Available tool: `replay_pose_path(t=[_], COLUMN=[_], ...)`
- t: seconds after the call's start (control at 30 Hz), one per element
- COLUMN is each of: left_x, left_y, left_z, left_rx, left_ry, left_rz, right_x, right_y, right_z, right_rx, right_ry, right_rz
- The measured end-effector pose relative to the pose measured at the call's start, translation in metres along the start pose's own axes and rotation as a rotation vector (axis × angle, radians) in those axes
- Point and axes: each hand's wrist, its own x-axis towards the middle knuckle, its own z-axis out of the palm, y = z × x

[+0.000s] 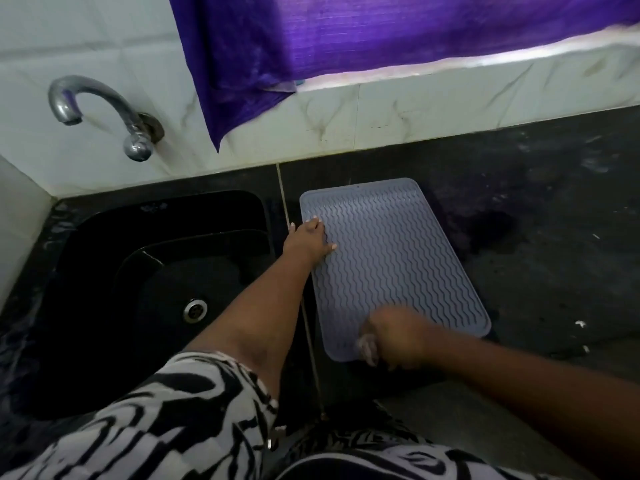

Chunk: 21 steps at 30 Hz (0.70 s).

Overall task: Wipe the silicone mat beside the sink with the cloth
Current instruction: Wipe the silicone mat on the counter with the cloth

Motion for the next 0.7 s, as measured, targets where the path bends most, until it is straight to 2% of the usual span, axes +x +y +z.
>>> replay_pose_path(t=[0.03, 0.1, 0.17, 0.2, 0.3, 0.37, 0.47, 0.57, 0.63, 0.7], left_x=[-0.005, -0.018, -0.036, -0.045, -0.065, -0.069, -0.074, -0.084, -0.091, -0.093], left_y=[0.001, 0.008, 0.02, 0.027, 0.037, 0.034, 0.033, 0.034, 0.033, 0.032], left_z=[-0.002, -0.001, 0.008, 0.016, 0.035, 0.039, 0.04, 0.049, 0.053, 0.054], left_rx=[-0.041, -0.135, -0.225, -0.24, -0.251, -0.159, -0.021, -0.008, -0.03, -0.051], left_ry=[-0.009, 0.067, 0.175, 0.178, 0.07, -0.041, -0.141, -0.087, -0.056, -0.056], left_rz=[0.006, 0.003, -0.002, -0.013, -0.012, -0.027, -0.048, -0.07, -0.074, -0.068], right_x=[0.01, 0.038, 0.058, 0.061, 0.037, 0.017, -0.008, -0.023, -0.027, -0.026], right_y=[0.002, 0.003, 0.0, 0.001, 0.002, 0.008, 0.016, 0.025, 0.032, 0.041], right_z=[-0.013, -0.032, -0.027, -0.016, 0.027, 0.047, 0.06, 0.053, 0.04, 0.025], right_rx=[0.074, 0.06, -0.036, -0.102, -0.344, -0.375, -0.331, -0.083, 0.137, 0.205], right_ry=[0.07, 0.241, 0.338, 0.353, 0.36, 0.33, 0.245, 0.204, 0.247, 0.364], right_rz=[0.006, 0.006, 0.039, 0.039, -0.026, -0.069, -0.12, -0.076, -0.029, 0.0])
